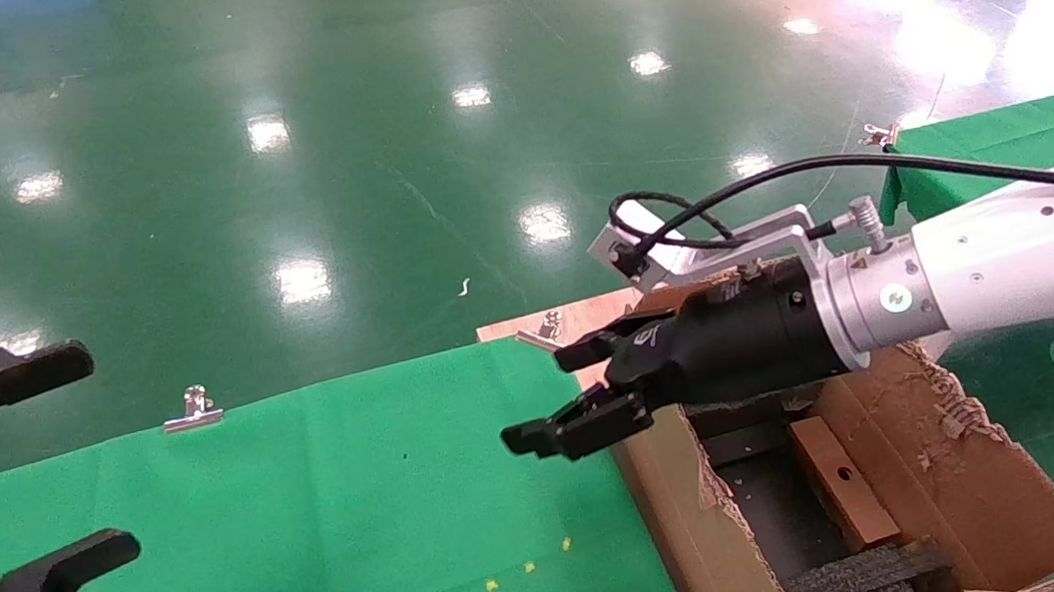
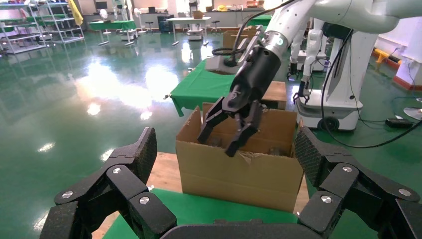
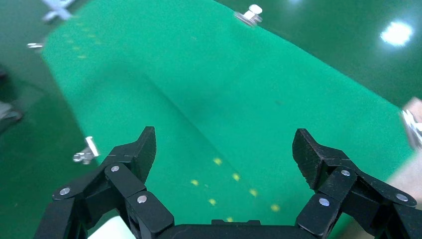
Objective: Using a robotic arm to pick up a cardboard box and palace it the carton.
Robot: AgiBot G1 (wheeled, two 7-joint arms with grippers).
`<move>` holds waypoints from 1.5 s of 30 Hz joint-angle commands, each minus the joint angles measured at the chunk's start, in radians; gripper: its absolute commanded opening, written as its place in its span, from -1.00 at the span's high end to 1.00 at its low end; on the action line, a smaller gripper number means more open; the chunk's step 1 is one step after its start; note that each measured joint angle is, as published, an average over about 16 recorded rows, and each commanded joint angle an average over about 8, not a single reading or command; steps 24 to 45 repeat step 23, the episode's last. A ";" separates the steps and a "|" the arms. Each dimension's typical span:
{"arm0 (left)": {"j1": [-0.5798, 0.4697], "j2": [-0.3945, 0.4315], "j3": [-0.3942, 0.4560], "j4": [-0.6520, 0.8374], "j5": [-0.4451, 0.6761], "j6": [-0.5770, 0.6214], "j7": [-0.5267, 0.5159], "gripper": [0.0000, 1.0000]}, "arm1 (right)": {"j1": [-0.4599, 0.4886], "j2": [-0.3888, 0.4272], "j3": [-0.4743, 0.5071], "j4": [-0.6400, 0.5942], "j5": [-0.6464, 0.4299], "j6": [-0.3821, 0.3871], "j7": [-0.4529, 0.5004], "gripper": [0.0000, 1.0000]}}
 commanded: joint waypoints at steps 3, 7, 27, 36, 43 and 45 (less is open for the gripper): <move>0.000 0.000 0.000 0.000 0.000 0.000 0.000 -1.00 | -0.056 -0.006 0.083 -0.005 0.062 -0.044 -0.103 -1.00; 0.000 0.000 0.000 0.000 0.000 0.000 0.000 -1.00 | -0.111 -0.013 0.164 -0.010 0.124 -0.088 -0.205 -1.00; 0.000 0.000 0.000 0.000 0.000 0.000 0.000 -1.00 | -0.316 -0.036 0.467 -0.029 0.352 -0.249 -0.583 -1.00; 0.000 0.000 0.000 0.000 0.000 0.000 0.000 -1.00 | -0.316 -0.036 0.467 -0.029 0.352 -0.249 -0.583 -1.00; 0.000 0.000 0.000 0.000 0.000 0.000 0.000 -1.00 | -0.316 -0.036 0.467 -0.029 0.352 -0.249 -0.583 -1.00; 0.000 0.000 0.000 0.000 0.000 0.000 0.000 -1.00 | -0.316 -0.036 0.467 -0.029 0.352 -0.249 -0.583 -1.00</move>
